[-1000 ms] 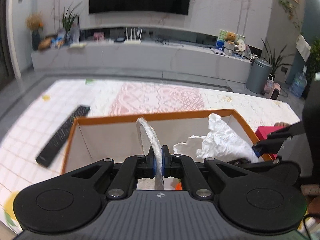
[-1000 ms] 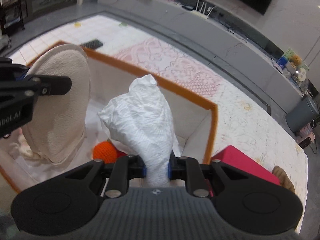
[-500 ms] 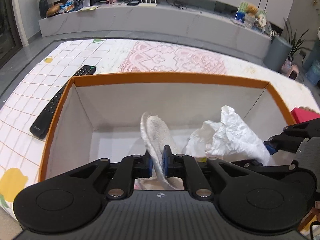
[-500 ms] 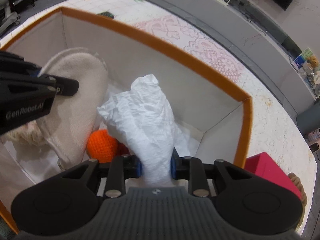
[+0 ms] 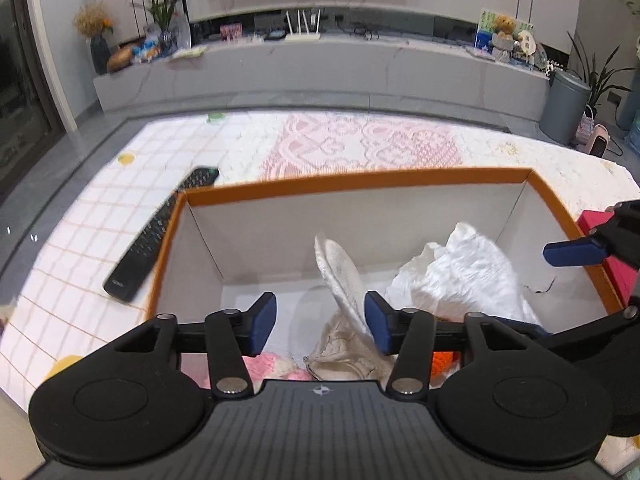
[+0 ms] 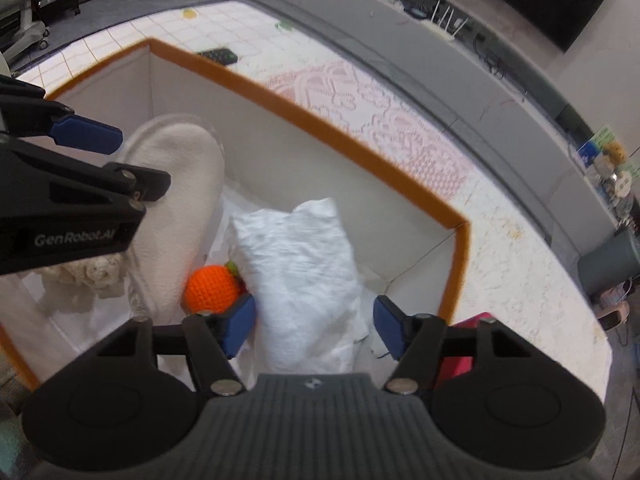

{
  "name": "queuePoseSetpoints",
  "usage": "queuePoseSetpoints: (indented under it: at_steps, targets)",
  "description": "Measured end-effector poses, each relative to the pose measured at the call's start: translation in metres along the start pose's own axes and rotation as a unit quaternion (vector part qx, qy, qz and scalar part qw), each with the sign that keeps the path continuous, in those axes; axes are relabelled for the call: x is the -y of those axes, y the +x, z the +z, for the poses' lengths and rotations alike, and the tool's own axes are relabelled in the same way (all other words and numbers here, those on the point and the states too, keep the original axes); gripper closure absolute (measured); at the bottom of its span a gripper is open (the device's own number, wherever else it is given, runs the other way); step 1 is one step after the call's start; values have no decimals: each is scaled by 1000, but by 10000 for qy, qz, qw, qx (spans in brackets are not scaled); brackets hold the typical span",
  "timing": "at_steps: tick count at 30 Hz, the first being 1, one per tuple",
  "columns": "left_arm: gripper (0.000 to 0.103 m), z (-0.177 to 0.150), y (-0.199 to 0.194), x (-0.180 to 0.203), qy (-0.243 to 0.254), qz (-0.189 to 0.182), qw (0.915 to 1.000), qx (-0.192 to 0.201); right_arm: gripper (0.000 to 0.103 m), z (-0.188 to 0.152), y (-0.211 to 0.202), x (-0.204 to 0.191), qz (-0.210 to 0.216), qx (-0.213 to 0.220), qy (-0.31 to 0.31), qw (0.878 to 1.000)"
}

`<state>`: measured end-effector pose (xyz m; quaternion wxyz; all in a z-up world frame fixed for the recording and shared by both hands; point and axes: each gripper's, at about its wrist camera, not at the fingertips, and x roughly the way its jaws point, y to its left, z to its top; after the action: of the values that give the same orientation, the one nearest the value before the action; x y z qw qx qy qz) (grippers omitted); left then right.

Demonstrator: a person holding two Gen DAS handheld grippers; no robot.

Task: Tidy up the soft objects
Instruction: 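Carry the glove and mitt into the white box and open both tools, then move both tools back toward the yellow cloth on the table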

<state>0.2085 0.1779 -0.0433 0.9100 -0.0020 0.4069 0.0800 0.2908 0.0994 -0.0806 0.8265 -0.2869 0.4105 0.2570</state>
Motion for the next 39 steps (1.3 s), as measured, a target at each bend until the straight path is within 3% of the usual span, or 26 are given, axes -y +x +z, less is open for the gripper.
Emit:
queuePoseSetpoints:
  at_steps: [5, 11, 20, 30, 39]
  targets:
    - [31, 1, -22, 2, 54, 126, 9989, 449, 25, -5, -27, 2, -140, 202, 21, 9997]
    - [28, -2, -46, 6, -21, 116, 9967, 801, 25, -24, -57, 1, -214, 401, 45, 9990]
    - [28, -24, -85, 31, -43, -35, 9908, 1356, 25, -68, -110, 14, -143, 960, 576, 9936]
    - [29, -60, -127, 86, 50, -700, 9808, 1822, 25, -156, -166, 40, -144, 1641, 1858, 9687]
    - [30, -85, -124, 156, 588, -1445, 9741, 1636, 25, -244, -173, 75, -709, 1226, 2979, 9440]
